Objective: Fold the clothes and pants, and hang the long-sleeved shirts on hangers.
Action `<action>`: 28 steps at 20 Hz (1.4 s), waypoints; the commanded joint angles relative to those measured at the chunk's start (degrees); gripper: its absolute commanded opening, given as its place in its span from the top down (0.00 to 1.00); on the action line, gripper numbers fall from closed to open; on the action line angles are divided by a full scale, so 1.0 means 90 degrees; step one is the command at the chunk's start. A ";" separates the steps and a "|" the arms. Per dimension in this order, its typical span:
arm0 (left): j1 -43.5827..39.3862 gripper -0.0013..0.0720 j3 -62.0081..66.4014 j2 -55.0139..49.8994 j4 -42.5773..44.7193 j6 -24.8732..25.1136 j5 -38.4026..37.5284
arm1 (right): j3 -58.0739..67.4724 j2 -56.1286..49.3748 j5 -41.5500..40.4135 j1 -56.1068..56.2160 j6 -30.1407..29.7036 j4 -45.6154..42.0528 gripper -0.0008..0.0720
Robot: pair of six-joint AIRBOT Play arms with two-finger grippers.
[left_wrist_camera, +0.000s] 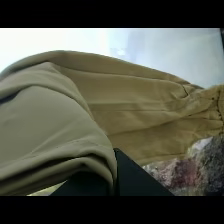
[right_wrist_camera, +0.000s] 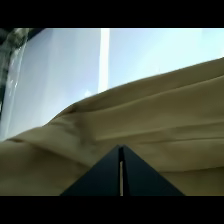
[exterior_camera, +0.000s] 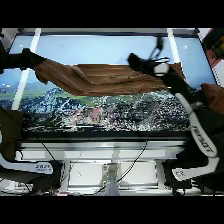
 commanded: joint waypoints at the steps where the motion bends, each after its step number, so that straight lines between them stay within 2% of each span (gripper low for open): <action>1: -0.0015 0.95 0.0007 0.0236 -0.0005 -0.0015 -0.0209 | 0.0942 -0.1078 0.0396 0.0848 0.0464 -0.0002 0.95; 3: -0.0027 0.95 0.0007 0.0301 -0.0075 -0.0015 -0.0345 | 0.1443 -0.1622 0.0614 0.1166 0.0755 0.0049 0.95; 6: -0.0029 0.95 0.0010 0.0413 -0.0386 -0.0010 -0.0440 | 0.1936 -0.2098 0.0284 0.1542 0.0872 0.0160 0.95; 12: -0.0034 0.95 0.0010 0.0488 -0.0765 -0.0010 -0.0410 | 0.2951 -0.3271 0.0595 0.1948 0.2166 0.0301 0.95; 17: -0.0284 0.95 0.0010 0.0478 -0.1188 0.0087 0.0073 | 0.3376 -0.3803 0.0712 0.2334 0.2492 0.0551 0.95; 19: -0.0566 0.95 0.0010 0.0464 -0.1185 0.0158 0.0406 | 0.3400 -0.3818 0.0913 0.2399 0.2475 0.0522 0.95; 21: -0.0952 0.95 0.0010 0.0437 -0.1154 0.0624 0.0911 | 0.3475 -0.3789 0.1280 0.2300 0.2237 0.0512 0.95; 23: -0.1421 0.95 0.0010 0.0355 -0.0753 0.0639 0.1486 | 0.3570 -0.3674 0.1948 0.2033 0.1625 0.0471 0.95; 25: -0.1967 0.95 0.0012 0.0160 0.0049 0.0515 0.1865 | 0.3594 -0.3468 0.2693 0.1668 0.1105 0.0289 0.95; 28: -0.2659 0.96 0.0012 -0.0328 0.0338 0.0461 0.1923 | 0.3594 -0.3043 0.3509 0.1095 0.0962 -0.0250 0.95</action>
